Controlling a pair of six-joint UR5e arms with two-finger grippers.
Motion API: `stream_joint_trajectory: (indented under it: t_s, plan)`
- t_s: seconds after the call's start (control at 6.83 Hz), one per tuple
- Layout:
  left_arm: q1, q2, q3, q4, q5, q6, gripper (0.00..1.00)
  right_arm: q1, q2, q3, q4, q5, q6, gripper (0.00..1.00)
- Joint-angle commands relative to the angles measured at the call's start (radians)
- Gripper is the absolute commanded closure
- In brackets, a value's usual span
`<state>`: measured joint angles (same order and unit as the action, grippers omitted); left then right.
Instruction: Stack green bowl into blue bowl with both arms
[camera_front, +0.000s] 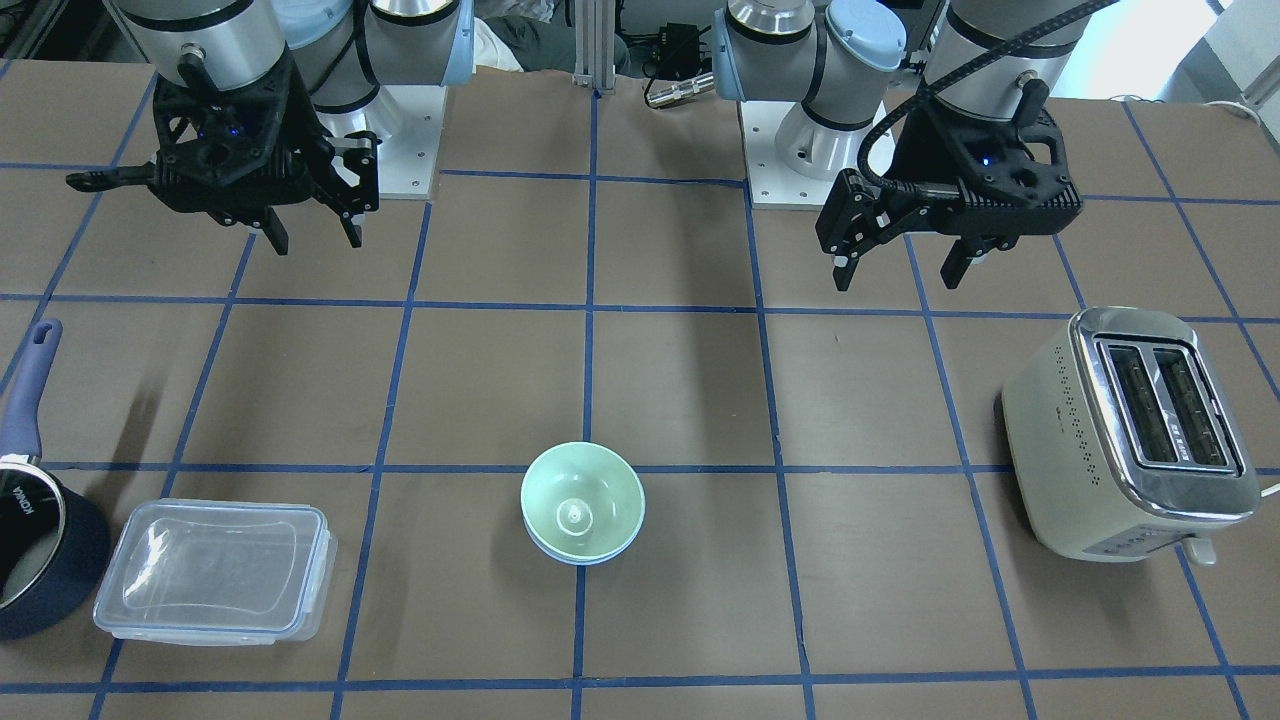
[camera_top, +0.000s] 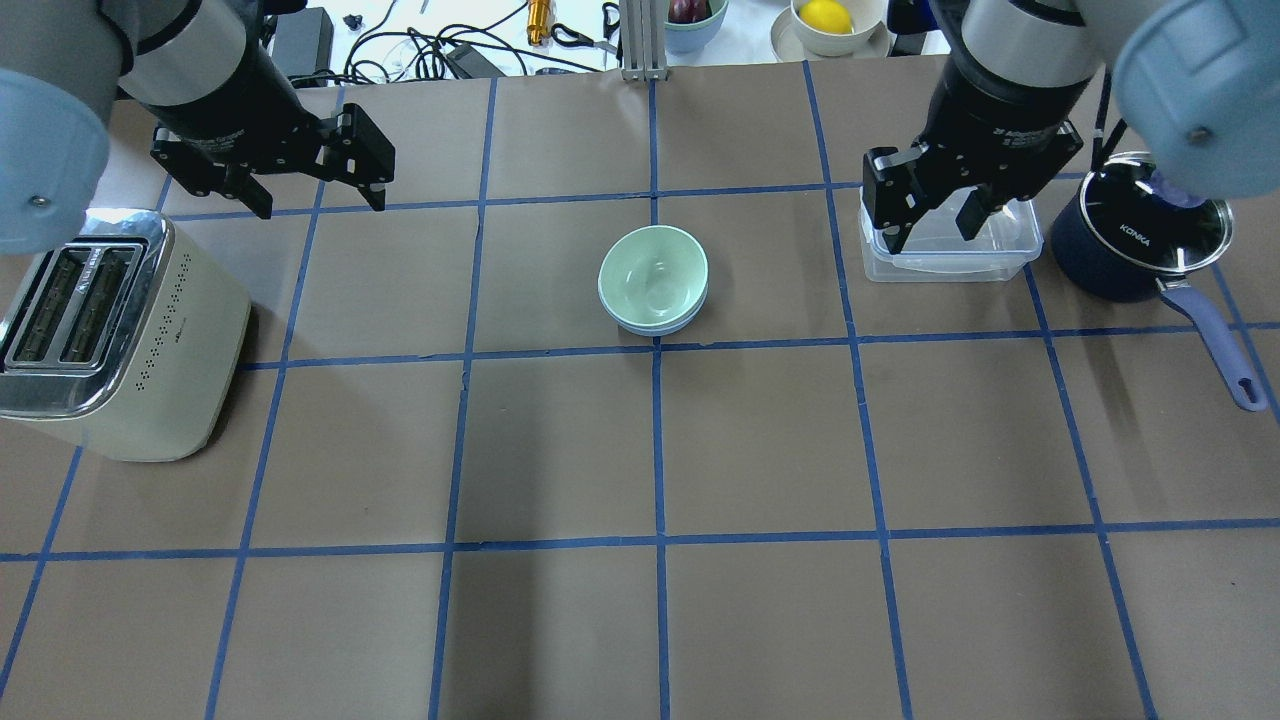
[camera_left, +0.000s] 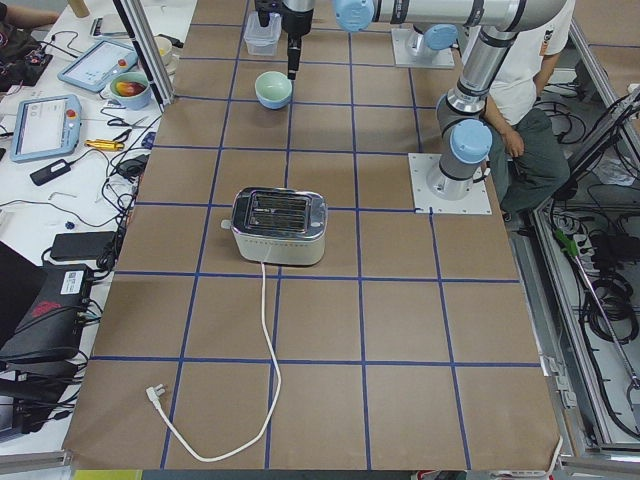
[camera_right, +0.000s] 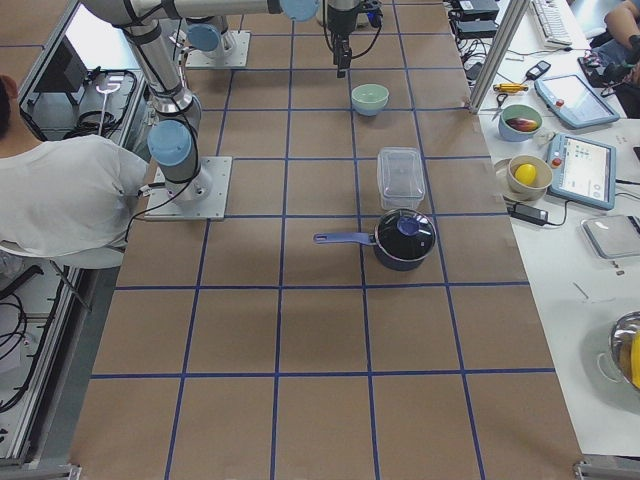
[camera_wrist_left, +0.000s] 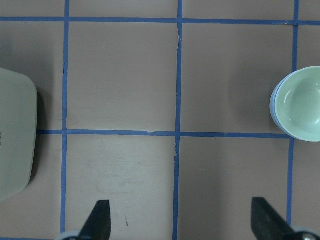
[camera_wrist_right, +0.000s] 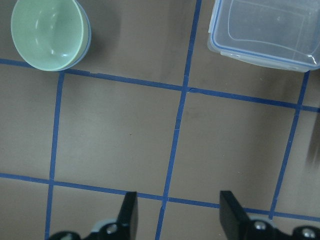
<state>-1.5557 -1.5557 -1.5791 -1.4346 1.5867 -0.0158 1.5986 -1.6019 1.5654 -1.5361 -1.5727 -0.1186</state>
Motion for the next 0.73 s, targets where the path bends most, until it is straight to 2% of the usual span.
stream_joint_trajectory:
  t_s: [0.0, 0.15, 0.29, 0.44, 0.59]
  plan:
    - [-0.001, 0.005, -0.001, -0.001, 0.001, 0.002, 0.00, -0.052, -0.023, 0.012, 0.008, 0.017, 0.057, 0.37]
    - [-0.001, 0.005, -0.001, -0.001, 0.002, 0.002, 0.00, -0.052, -0.023, 0.012, 0.019, 0.014, 0.092, 0.36]
    - [0.000, 0.008, -0.001, -0.001, 0.004, 0.002, 0.00, -0.051, -0.024, 0.004, 0.040, 0.014, 0.094, 0.24]
    - [-0.001, 0.009, -0.002, -0.006, 0.006, 0.002, 0.00, -0.049, -0.026, 0.001, 0.040, 0.010, 0.089, 0.00]
    - [-0.003, 0.005, -0.001, -0.006, -0.002, -0.004, 0.00, -0.049, -0.020, -0.016, 0.044, 0.007, 0.088, 0.00]
